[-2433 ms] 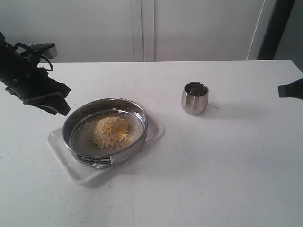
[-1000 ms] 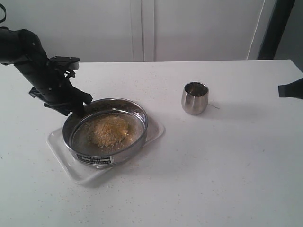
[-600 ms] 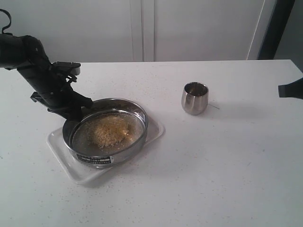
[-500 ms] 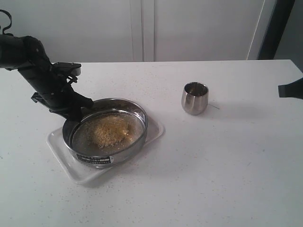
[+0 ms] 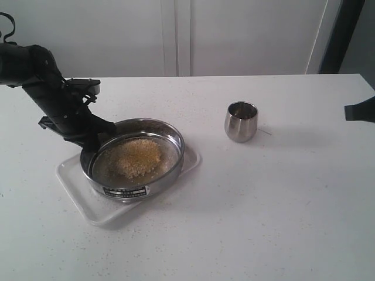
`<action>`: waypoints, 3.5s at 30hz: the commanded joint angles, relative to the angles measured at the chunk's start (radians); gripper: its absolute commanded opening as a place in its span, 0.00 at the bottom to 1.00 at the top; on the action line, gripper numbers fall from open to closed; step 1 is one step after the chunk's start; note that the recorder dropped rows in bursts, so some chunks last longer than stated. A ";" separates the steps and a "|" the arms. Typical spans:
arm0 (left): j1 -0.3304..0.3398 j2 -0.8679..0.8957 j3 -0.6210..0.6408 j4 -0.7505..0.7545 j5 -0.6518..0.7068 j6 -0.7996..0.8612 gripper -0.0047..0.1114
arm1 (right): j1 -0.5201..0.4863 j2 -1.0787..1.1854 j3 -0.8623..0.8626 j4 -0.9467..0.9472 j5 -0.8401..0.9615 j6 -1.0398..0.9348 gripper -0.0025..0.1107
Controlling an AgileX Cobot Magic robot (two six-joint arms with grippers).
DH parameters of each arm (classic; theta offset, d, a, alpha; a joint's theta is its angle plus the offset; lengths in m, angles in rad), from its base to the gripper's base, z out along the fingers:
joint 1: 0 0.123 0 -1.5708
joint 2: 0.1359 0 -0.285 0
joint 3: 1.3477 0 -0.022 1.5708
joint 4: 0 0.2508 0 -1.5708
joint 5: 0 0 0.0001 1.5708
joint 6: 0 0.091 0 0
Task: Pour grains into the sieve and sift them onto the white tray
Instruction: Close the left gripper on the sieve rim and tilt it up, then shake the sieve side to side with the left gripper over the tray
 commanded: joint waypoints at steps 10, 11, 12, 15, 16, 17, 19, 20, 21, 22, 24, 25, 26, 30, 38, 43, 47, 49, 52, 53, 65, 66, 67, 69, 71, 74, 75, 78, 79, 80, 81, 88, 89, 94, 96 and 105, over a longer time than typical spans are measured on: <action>0.001 -0.070 -0.003 -0.002 0.040 -0.027 0.04 | 0.000 -0.007 0.006 0.003 -0.007 -0.005 0.02; 0.001 -0.080 -0.003 -0.003 0.042 -0.027 0.04 | 0.000 -0.007 0.006 0.003 -0.007 -0.005 0.02; 0.001 -0.089 -0.003 -0.003 0.044 -0.027 0.04 | 0.000 -0.007 0.006 0.003 -0.007 -0.005 0.02; 0.001 -0.117 -0.003 -0.005 0.056 -0.027 0.04 | 0.000 -0.007 0.006 0.003 -0.007 -0.005 0.02; 0.001 -0.125 -0.003 -0.009 0.061 -0.027 0.04 | 0.000 -0.007 0.006 0.003 -0.007 -0.005 0.02; 0.001 -0.131 -0.003 -0.014 0.068 -0.027 0.04 | 0.000 -0.007 0.006 0.003 -0.007 -0.005 0.02; 0.003 -0.139 -0.003 -0.028 0.091 -0.027 0.04 | 0.000 -0.007 0.006 0.003 -0.007 -0.005 0.02; 0.003 -0.141 -0.003 -0.036 0.106 -0.027 0.04 | 0.000 -0.007 0.006 0.003 -0.007 -0.005 0.02; 0.003 -0.146 -0.003 -0.035 0.118 -0.027 0.04 | 0.000 -0.007 0.006 0.003 -0.007 -0.005 0.02; 0.005 -0.148 -0.003 -0.035 0.130 -0.025 0.04 | 0.000 -0.007 0.006 0.003 -0.007 -0.005 0.02; 0.012 -0.159 -0.003 -0.038 0.143 -0.023 0.04 | 0.000 -0.007 0.006 0.003 -0.007 -0.005 0.02; 0.022 -0.165 -0.003 -0.038 0.147 -0.023 0.04 | 0.000 -0.007 0.006 0.003 -0.007 -0.005 0.02; 0.031 -0.171 -0.003 -0.038 0.150 -0.023 0.04 | 0.000 -0.007 0.006 0.003 -0.007 -0.005 0.02; 0.084 -0.192 -0.003 -0.044 0.166 -0.030 0.04 | 0.000 -0.007 0.006 0.003 -0.007 -0.005 0.02; 0.100 -0.199 0.020 -0.069 0.166 0.008 0.04 | 0.000 -0.007 0.006 0.003 -0.007 -0.005 0.02; 0.075 -0.201 0.020 -0.246 0.200 0.213 0.04 | 0.000 -0.007 0.006 0.003 -0.007 -0.005 0.02; 0.072 -0.197 0.020 -0.229 0.166 0.230 0.04 | 0.000 -0.007 0.006 0.003 -0.007 -0.005 0.02; 0.082 -0.197 0.020 -0.236 0.129 0.084 0.04 | 0.000 -0.007 0.006 0.003 -0.007 -0.005 0.02; 0.069 -0.197 0.020 -0.218 0.138 0.187 0.04 | 0.000 -0.007 0.006 0.003 -0.007 -0.005 0.02; 0.067 -0.197 0.020 -0.184 0.154 0.251 0.04 | 0.000 -0.007 0.006 0.003 -0.007 -0.005 0.02; 0.074 -0.197 0.020 -0.084 0.186 0.180 0.04 | 0.000 -0.007 0.006 0.003 -0.007 -0.005 0.02; 0.082 -0.197 0.020 -0.107 0.166 0.038 0.04 | 0.000 -0.007 0.006 0.003 -0.007 -0.005 0.02; 0.081 -0.197 0.020 -0.149 0.161 -0.042 0.04 | 0.000 -0.007 0.006 0.003 -0.007 -0.005 0.02; 0.071 -0.199 0.020 -0.212 0.168 0.125 0.04 | 0.000 -0.007 0.006 0.003 -0.007 -0.005 0.02; 0.069 -0.199 0.020 -0.176 0.188 0.275 0.04 | 0.000 -0.007 0.006 0.003 -0.007 -0.005 0.02; 0.090 -0.193 0.020 -0.134 0.153 0.026 0.04 | 0.000 -0.007 0.006 0.003 -0.007 -0.005 0.02; 0.093 -0.189 0.020 -0.138 0.152 -0.008 0.04 | 0.000 -0.007 0.006 0.003 -0.007 -0.005 0.02; 0.082 -0.187 0.020 -0.129 0.171 0.254 0.04 | 0.000 -0.007 0.006 0.003 -0.007 -0.005 0.02; 0.082 -0.189 0.020 -0.123 0.189 0.366 0.04 | 0.000 -0.007 0.006 0.003 -0.007 -0.005 0.02; 0.082 -0.189 0.020 -0.121 0.194 0.379 0.04 | 0.000 -0.007 0.006 0.003 -0.007 -0.005 0.02; 0.085 -0.187 0.020 -0.126 0.180 0.307 0.04 | 0.000 -0.007 0.006 0.003 -0.007 -0.005 0.02; 0.087 -0.176 0.020 -0.214 0.150 0.299 0.04 | 0.000 -0.007 0.006 0.003 -0.007 -0.005 0.02; 0.087 -0.176 0.020 -0.182 0.152 0.306 0.04 | 0.000 -0.007 0.006 0.003 -0.007 -0.005 0.02; 0.083 -0.172 0.020 -0.176 0.222 0.456 0.04 | 0.000 -0.007 0.006 0.003 -0.007 -0.005 0.02; 0.083 -0.172 0.020 -0.131 0.248 0.522 0.04 | 0.000 -0.007 0.006 0.003 -0.007 -0.005 0.02; 0.092 -0.165 0.020 -0.216 0.205 0.296 0.04 | 0.000 -0.007 0.006 0.003 -0.007 -0.005 0.02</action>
